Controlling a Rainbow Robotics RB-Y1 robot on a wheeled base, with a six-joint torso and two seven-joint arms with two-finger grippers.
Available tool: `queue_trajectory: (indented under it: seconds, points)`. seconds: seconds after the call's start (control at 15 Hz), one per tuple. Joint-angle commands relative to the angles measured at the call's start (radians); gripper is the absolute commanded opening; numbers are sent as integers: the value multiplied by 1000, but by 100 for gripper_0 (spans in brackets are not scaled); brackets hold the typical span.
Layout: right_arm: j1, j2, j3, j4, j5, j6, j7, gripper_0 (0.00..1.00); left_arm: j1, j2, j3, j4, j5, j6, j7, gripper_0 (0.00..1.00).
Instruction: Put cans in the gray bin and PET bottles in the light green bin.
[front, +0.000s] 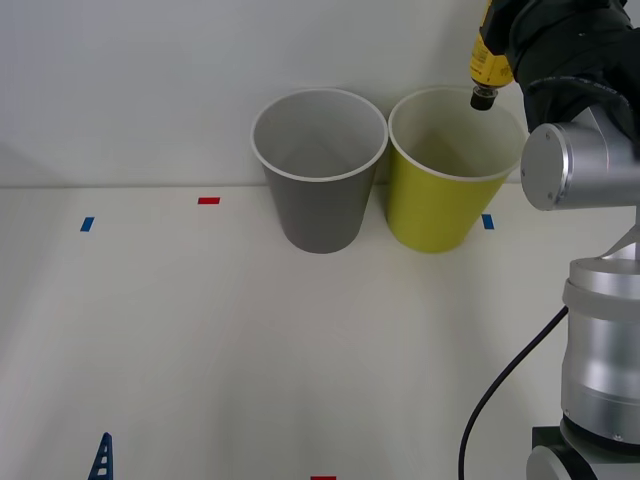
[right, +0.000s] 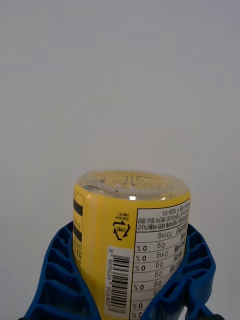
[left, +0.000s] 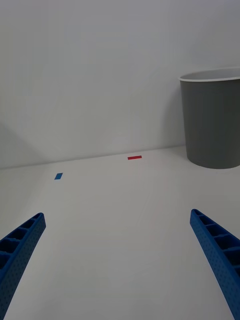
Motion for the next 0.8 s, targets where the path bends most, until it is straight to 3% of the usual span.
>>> queue_trajectory:
  seconds: [0.07,0.13,0.2,0.33,0.8]
  points:
    - [0,-2,6,16,-7,-15,3,0,0,0,0,0,0,0,0,100]
    - [0,0,5,15,-7,-15,3,0,0,0,0,0,0,0,0,100]
    - [0,0,6,15,-8,-15,2,9,0,0,0,0,0,0,0,100]
    - [0,0,8,15,-11,-15,-3,99,0,0,0,0,0,0,0,100]
    - [0,0,11,15,-42,-23,-16,100,0,0,0,0,0,0,0,100]
